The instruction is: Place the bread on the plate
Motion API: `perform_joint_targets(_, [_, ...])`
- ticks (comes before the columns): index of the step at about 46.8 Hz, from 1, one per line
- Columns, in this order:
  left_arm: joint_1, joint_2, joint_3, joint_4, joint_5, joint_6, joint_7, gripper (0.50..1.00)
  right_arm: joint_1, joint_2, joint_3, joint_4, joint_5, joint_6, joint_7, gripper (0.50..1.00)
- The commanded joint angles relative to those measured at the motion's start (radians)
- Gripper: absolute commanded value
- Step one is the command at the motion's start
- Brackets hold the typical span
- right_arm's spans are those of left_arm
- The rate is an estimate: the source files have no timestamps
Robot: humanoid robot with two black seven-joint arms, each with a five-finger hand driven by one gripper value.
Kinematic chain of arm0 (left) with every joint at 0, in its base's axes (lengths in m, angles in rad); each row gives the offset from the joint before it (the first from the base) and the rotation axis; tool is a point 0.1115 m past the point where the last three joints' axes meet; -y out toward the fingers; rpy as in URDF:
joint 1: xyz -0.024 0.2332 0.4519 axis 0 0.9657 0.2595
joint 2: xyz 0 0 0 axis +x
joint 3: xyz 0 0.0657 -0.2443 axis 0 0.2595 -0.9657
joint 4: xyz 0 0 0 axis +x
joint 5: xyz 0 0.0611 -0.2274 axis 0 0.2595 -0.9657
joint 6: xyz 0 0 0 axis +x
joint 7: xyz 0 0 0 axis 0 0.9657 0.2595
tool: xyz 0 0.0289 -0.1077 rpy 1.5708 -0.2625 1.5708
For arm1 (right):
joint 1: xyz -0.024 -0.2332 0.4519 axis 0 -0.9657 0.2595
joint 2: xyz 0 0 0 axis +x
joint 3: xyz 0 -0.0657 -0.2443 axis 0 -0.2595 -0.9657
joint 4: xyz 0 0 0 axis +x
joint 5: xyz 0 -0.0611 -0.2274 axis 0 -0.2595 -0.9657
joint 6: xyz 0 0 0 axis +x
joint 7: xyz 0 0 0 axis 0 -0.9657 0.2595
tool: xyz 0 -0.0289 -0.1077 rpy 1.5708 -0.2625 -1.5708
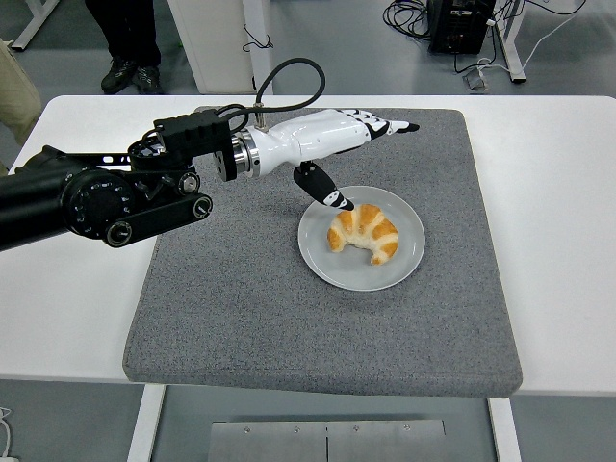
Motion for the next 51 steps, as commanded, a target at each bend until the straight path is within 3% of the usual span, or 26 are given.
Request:
perform_joint_targets(1, [-0.007,0.009,-0.017,0.0,-0.088,-0.003,0.002,0.971,0.0,0.0,0.0,0.0,0.0,0.0,0.0,1.0])
perform_joint_targets(10, [-0.022,0.03,-0.046,0.0,-0.2,-0.008,0.004,0.971,0.0,0.0,0.0,0.001,0.0,0.0,0.0,1.0])
perform_joint_targets(23, [-0.004,0.056,-0.188,0.002,-0.413,-0.012,0.005,0.971,0.0,0.0,-0.001,0.0,0.0,0.0,0.0,1.0])
perform_joint_targets(39, [0.033,0.061,-0.227,0.066,-0.71,-0.014,0.002,0.971,0.0,0.0,0.0,0.0,0.0,0.0,0.0,1.0])
perform_joint_targets(51, [0.097,0.047,-0.305,0.154,-0.801,-0.104,0.036,0.972,0.0,0.0,0.0,0.0,0.0,0.0,0.0,1.0])
